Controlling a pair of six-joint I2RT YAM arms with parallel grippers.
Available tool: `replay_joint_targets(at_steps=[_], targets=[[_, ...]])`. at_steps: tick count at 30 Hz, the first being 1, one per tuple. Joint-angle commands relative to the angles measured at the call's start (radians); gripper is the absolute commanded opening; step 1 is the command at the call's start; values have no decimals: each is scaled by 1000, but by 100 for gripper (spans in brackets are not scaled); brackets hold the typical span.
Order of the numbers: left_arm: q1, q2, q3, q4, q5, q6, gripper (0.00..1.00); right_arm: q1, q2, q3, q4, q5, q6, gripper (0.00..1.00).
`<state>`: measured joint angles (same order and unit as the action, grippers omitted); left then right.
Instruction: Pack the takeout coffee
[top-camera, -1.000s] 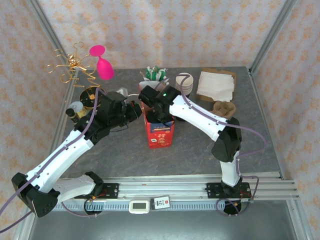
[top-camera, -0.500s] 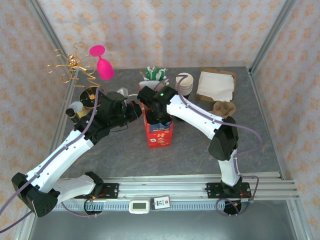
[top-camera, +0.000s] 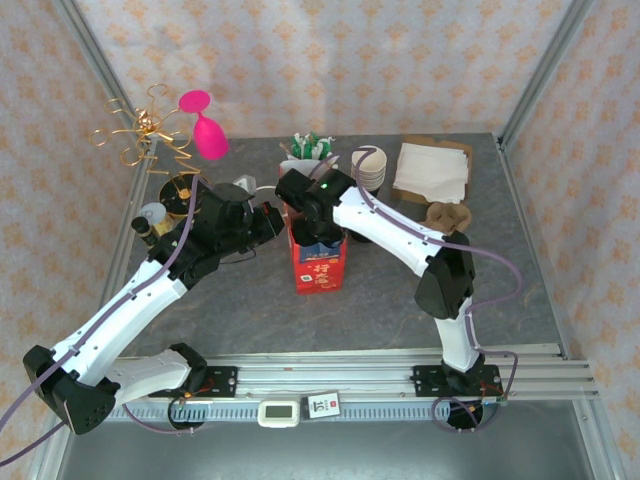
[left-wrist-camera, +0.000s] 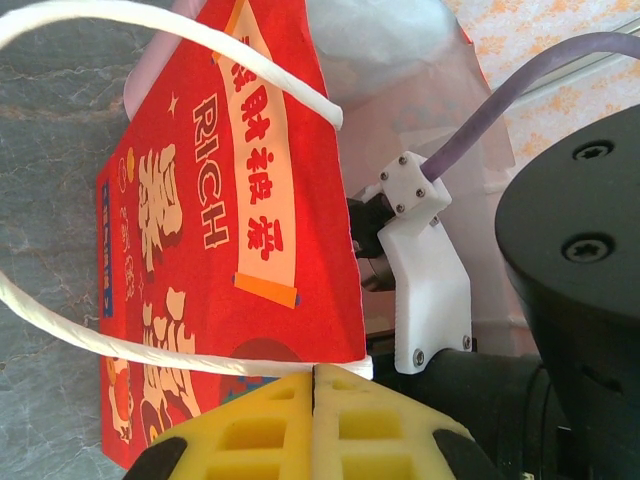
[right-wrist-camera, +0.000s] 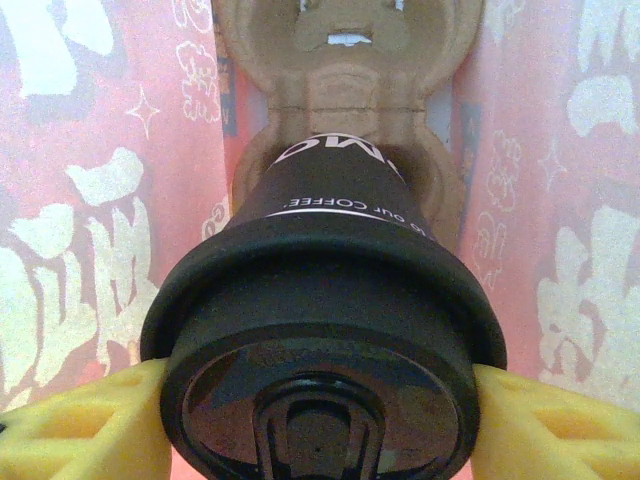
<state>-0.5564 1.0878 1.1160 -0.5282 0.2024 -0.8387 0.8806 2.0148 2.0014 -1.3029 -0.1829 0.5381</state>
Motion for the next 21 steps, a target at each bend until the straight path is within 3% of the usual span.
replay_joint_targets(at_steps=[1, 21], targets=[[-5, -6, 5, -13, -9, 9, 2, -9, 23, 25, -6, 45, -9, 68], [-6, -9, -7, -10, -24, 7, 3, -11, -21, 48, -7, 45, -5, 80]])
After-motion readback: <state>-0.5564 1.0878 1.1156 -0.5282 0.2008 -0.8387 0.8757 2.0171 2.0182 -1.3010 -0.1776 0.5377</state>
